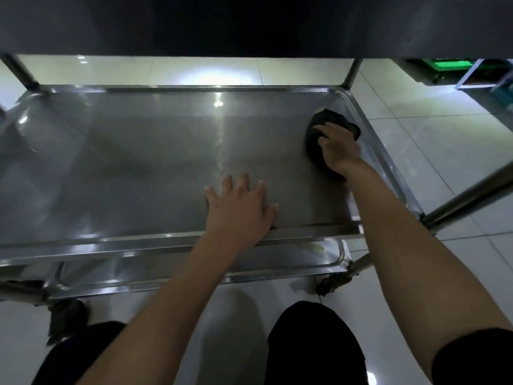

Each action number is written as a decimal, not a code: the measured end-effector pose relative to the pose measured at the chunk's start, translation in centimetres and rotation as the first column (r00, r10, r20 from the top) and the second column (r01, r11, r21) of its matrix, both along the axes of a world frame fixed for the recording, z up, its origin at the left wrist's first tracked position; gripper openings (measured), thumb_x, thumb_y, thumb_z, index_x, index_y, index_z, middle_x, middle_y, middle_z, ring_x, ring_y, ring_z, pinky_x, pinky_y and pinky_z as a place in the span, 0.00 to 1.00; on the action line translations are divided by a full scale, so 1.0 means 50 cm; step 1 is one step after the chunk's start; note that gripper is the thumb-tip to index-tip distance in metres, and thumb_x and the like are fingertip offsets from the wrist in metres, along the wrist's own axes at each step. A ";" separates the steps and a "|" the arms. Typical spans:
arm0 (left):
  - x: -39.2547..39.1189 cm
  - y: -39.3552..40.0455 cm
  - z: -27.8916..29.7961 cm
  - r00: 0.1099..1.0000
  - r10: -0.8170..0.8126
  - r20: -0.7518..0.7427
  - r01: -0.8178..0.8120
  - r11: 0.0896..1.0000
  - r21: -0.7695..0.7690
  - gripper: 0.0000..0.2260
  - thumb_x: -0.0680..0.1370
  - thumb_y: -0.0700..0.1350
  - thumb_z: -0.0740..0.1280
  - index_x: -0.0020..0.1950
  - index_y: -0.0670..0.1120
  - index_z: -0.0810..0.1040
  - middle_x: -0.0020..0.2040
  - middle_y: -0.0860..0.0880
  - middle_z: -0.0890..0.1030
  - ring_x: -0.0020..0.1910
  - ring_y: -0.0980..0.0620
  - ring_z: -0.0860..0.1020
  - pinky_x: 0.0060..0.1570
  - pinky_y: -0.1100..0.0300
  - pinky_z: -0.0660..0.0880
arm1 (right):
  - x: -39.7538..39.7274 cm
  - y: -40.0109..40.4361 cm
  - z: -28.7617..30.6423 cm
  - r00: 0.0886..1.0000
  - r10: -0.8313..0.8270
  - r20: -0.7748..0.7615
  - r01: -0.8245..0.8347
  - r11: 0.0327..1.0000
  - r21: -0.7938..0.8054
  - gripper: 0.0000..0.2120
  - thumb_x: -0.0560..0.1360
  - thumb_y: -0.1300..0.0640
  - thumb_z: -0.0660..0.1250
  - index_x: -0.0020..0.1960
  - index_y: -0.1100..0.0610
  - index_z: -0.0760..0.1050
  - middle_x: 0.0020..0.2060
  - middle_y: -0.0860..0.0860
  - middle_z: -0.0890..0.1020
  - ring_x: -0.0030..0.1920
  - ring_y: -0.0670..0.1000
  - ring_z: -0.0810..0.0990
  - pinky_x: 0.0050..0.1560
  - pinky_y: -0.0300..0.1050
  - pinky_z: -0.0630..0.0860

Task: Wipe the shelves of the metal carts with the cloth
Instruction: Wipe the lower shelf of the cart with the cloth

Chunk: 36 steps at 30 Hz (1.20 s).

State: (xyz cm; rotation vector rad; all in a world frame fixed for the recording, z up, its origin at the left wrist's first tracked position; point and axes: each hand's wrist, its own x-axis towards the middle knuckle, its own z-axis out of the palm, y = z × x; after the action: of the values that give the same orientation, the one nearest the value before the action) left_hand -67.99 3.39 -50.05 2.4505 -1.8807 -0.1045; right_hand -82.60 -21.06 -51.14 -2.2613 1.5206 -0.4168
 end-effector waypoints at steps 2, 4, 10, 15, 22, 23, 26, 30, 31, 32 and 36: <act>-0.011 -0.013 -0.003 1.000 -0.002 0.017 0.002 1.000 0.011 0.26 0.80 0.66 0.53 0.73 0.53 0.66 0.73 0.44 0.65 0.74 0.37 0.61 0.67 0.29 0.61 | -0.050 -0.005 0.005 0.999 -0.030 -0.033 0.030 1.000 0.006 0.20 0.83 0.53 0.52 0.73 0.45 0.69 0.77 0.48 0.64 0.77 0.54 0.60 0.75 0.57 0.57; -0.024 -0.026 -0.003 1.000 -0.013 0.007 0.013 1.000 0.016 0.26 0.80 0.65 0.54 0.73 0.53 0.66 0.73 0.43 0.65 0.73 0.36 0.61 0.67 0.28 0.61 | -0.095 -0.001 0.005 0.998 -0.048 -0.040 0.049 0.999 0.010 0.21 0.83 0.53 0.52 0.74 0.46 0.69 0.78 0.49 0.64 0.77 0.54 0.60 0.76 0.57 0.57; -0.045 -0.058 -0.001 1.000 -0.010 -0.012 0.011 0.998 0.055 0.25 0.81 0.64 0.53 0.74 0.52 0.67 0.73 0.43 0.64 0.74 0.36 0.60 0.67 0.28 0.61 | -0.189 0.044 0.012 0.996 -0.091 -0.022 0.092 0.995 0.043 0.21 0.83 0.55 0.52 0.75 0.50 0.68 0.78 0.52 0.63 0.77 0.55 0.59 0.78 0.53 0.55; -0.051 -0.070 -0.004 0.999 -0.014 -0.036 0.015 0.999 0.031 0.25 0.82 0.63 0.53 0.75 0.52 0.66 0.74 0.43 0.64 0.75 0.35 0.58 0.68 0.27 0.58 | -0.238 0.124 0.019 0.990 -0.140 -0.034 0.142 0.988 0.067 0.22 0.84 0.54 0.50 0.77 0.48 0.63 0.79 0.48 0.59 0.78 0.53 0.55 0.78 0.55 0.53; -0.046 -0.079 -0.010 0.999 -0.030 -0.041 0.031 0.999 0.017 0.25 0.81 0.63 0.54 0.74 0.52 0.67 0.73 0.42 0.65 0.74 0.35 0.60 0.67 0.27 0.59 | -0.281 0.255 0.009 0.982 -0.184 -0.038 0.185 0.982 0.023 0.21 0.84 0.51 0.51 0.76 0.44 0.65 0.78 0.45 0.61 0.78 0.50 0.54 0.75 0.59 0.51; -0.046 -0.079 -0.011 0.999 -0.032 -0.036 0.032 0.999 0.015 0.25 0.81 0.64 0.54 0.74 0.53 0.67 0.73 0.42 0.65 0.74 0.35 0.60 0.67 0.27 0.59 | -0.281 0.268 0.006 0.981 -0.191 -0.042 0.191 0.982 -0.002 0.21 0.84 0.51 0.51 0.76 0.44 0.65 0.78 0.45 0.61 0.78 0.50 0.54 0.74 0.57 0.50; -0.044 -0.078 -0.013 0.999 -0.033 -0.019 0.034 0.999 0.016 0.25 0.81 0.65 0.53 0.73 0.53 0.68 0.72 0.43 0.66 0.73 0.36 0.62 0.66 0.28 0.62 | -0.267 0.295 0.005 0.979 -0.194 -0.061 0.191 0.980 -0.060 0.20 0.85 0.51 0.51 0.75 0.44 0.66 0.78 0.44 0.62 0.76 0.49 0.55 0.72 0.53 0.51; -0.035 -0.076 -0.012 0.998 -0.064 0.017 0.064 0.998 -0.017 0.24 0.81 0.64 0.53 0.71 0.54 0.70 0.70 0.44 0.70 0.70 0.37 0.67 0.62 0.33 0.67 | -0.193 0.339 0.001 0.989 -0.119 -0.084 0.107 0.985 -0.135 0.20 0.84 0.51 0.52 0.74 0.44 0.66 0.76 0.45 0.63 0.75 0.51 0.58 0.70 0.56 0.55; -0.032 -0.074 -0.012 0.997 -0.071 0.016 0.071 0.997 -0.029 0.23 0.81 0.63 0.52 0.71 0.55 0.70 0.70 0.44 0.70 0.70 0.38 0.67 0.62 0.33 0.67 | -0.164 0.354 -0.002 0.992 -0.082 -0.095 0.066 0.985 -0.157 0.20 0.83 0.51 0.52 0.74 0.45 0.66 0.76 0.45 0.64 0.75 0.51 0.58 0.70 0.56 0.56; -0.029 -0.071 -0.010 0.997 -0.077 0.014 0.077 0.996 -0.035 0.22 0.82 0.61 0.51 0.72 0.55 0.69 0.70 0.45 0.70 0.70 0.39 0.67 0.63 0.33 0.67 | -0.135 0.369 -0.005 0.993 -0.048 -0.108 0.029 0.984 -0.176 0.20 0.83 0.50 0.52 0.74 0.46 0.66 0.76 0.46 0.64 0.75 0.52 0.59 0.70 0.56 0.57; -0.013 -0.053 -0.007 0.991 -0.131 -0.013 0.131 0.991 -0.035 0.20 0.84 0.57 0.50 0.74 0.56 0.67 0.73 0.47 0.68 0.73 0.42 0.64 0.66 0.34 0.65 | -0.069 0.403 -0.014 0.987 -0.015 -0.159 -0.024 0.971 -0.237 0.21 0.83 0.50 0.51 0.75 0.47 0.66 0.76 0.48 0.64 0.77 0.52 0.58 0.73 0.57 0.58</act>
State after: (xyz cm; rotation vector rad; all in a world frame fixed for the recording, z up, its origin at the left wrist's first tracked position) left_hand -68.62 0.74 -50.42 2.2968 -2.0189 -0.0953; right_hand -86.07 -0.90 -51.85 -2.5366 1.6187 -0.4465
